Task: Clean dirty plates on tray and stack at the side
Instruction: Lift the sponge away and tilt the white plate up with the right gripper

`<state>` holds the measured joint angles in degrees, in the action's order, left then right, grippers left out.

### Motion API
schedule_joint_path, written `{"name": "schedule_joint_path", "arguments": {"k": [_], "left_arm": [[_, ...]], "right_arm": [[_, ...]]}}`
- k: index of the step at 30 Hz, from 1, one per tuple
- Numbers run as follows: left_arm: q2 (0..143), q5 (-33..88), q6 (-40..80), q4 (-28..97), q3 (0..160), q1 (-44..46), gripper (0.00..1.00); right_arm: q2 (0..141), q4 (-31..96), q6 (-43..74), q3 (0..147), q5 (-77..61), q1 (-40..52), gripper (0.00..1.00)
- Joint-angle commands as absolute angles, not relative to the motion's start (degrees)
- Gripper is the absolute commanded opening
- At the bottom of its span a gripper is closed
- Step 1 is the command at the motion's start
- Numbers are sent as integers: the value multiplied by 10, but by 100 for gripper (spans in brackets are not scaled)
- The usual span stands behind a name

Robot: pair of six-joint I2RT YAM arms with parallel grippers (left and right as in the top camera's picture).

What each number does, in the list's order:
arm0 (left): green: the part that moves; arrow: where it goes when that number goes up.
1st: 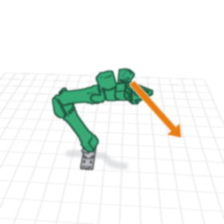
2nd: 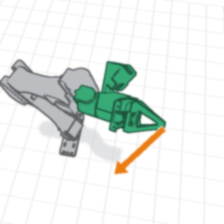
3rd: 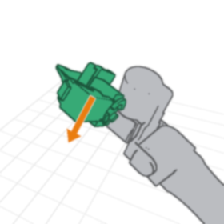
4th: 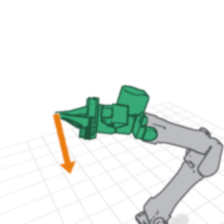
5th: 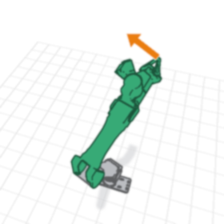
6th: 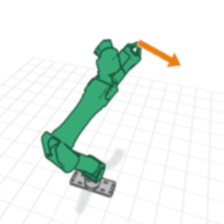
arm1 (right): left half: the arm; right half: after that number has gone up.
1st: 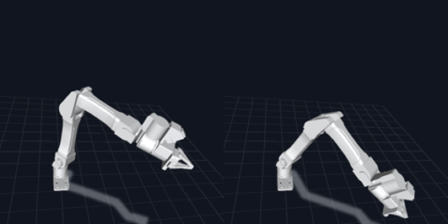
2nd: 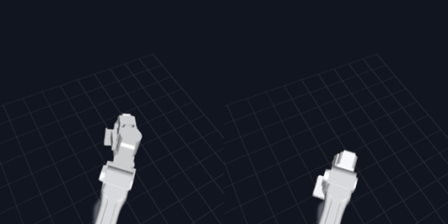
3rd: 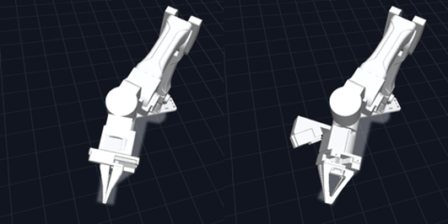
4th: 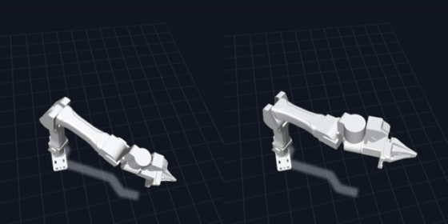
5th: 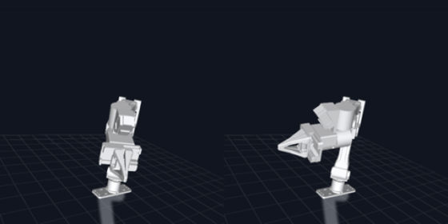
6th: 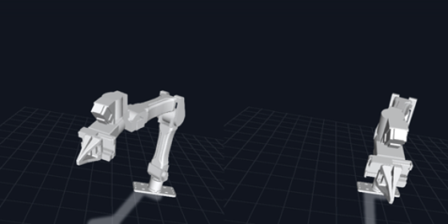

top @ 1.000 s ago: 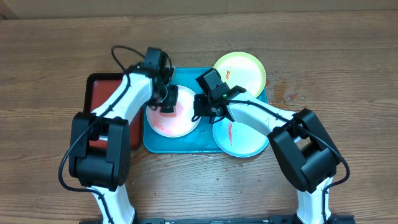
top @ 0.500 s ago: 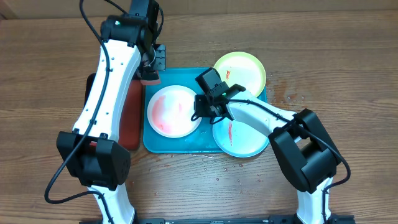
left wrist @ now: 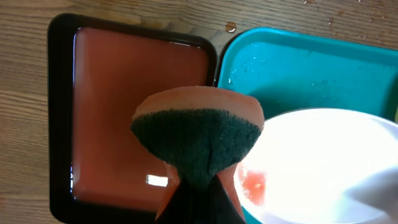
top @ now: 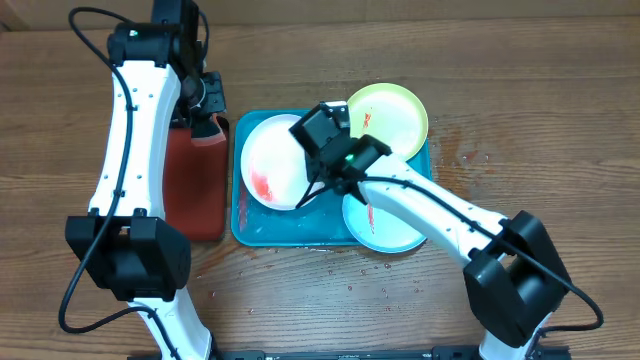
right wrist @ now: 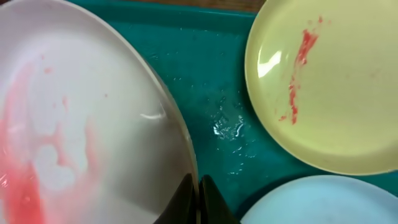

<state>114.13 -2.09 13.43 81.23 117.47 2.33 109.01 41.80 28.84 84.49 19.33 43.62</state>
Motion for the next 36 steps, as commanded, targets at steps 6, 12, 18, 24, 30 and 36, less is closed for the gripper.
{"name": "schedule_joint_path", "arguments": {"k": [6,12,18,24,30,36], "left_arm": [[1137,-4,144,809,1184,22,4],[1137,-6,142,809,1178,22,4],[1137,-4,142,802,1175,22,4],[1137,-4,142,803,1175,22,4],[1137,-4,142,802,1175,22,4],[1137,-4,142,803,1175,22,4]], "right_arm": [[1075,481,282,924,404,486,4],[1075,503,280,955,461,495,4],[1075,537,276,984,511,503,4],[1075,537,250,985,594,518,4],[1075,537,249,985,669,540,4],[1075,535,233,985,763,573,4]]}}
